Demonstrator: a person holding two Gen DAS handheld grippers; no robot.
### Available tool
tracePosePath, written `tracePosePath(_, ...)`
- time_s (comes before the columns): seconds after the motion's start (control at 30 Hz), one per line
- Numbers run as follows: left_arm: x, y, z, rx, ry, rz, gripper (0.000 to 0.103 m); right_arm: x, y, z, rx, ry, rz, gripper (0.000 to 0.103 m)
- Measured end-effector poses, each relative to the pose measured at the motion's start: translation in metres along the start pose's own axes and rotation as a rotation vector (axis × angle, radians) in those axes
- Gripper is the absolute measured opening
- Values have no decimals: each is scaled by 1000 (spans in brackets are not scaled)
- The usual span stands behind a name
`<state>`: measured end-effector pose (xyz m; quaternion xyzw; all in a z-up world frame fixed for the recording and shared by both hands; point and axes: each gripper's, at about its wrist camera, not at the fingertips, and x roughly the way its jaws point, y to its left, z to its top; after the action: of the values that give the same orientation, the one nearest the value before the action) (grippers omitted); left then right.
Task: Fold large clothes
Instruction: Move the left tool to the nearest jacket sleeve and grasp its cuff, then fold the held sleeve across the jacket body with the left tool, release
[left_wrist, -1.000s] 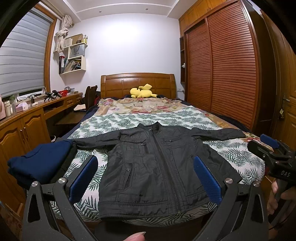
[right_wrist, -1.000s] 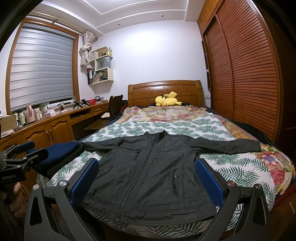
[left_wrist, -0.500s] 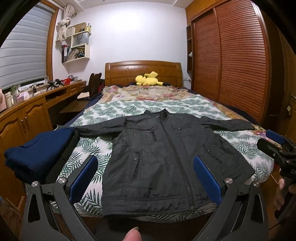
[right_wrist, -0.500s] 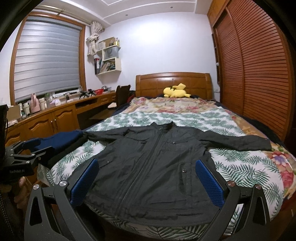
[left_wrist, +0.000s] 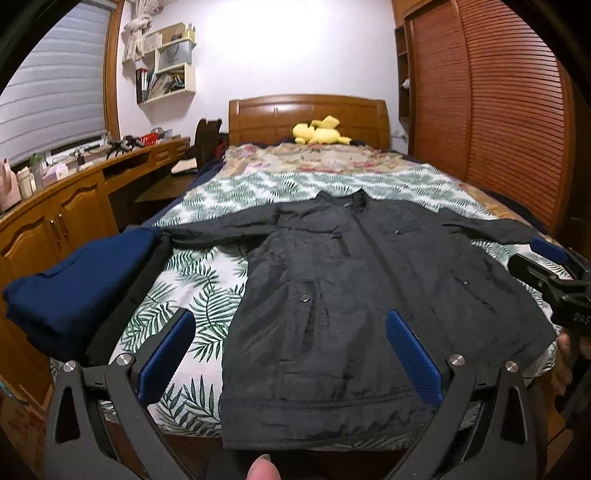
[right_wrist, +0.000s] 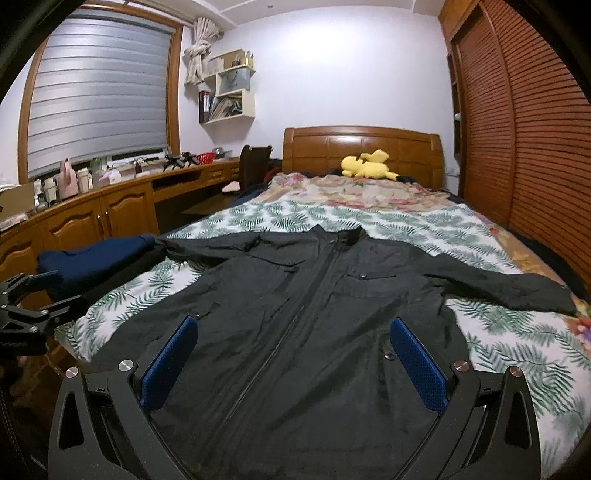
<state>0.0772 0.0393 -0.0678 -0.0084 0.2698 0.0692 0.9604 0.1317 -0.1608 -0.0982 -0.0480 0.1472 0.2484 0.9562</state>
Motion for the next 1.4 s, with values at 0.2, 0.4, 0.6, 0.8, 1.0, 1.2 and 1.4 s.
tracePosePath(0.2, 30, 10, -1, -16, 40, -12, 103, 45, -10, -4, -10, 76, -13, 103)
tracePosePath(0.4, 57, 21, 3, -26, 71, -20, 103, 76, -15, 1, -28, 156, 5, 103)
tracePosePath(0.6, 98, 39, 17, -50, 122, -61, 103, 93, -20, 14, -52, 186, 30, 103)
tracePosePath(0.8, 134, 66, 39, -70, 140, -66, 103, 104, -32, 0, -4, 247, 36, 103)
tracePosePath(1.0, 180, 96, 71, -70, 142, -59, 95, 87, -34, 4, -17, 214, 11, 103)
tracePosePath(1.2, 238, 116, 91, -112, 171, -73, 79, 80, -29, 3, -30, 218, 1, 103)
tracePosePath(1.4, 300, 143, 102, -195, 242, -41, 73, 95, -28, 7, -20, 233, 13, 103)
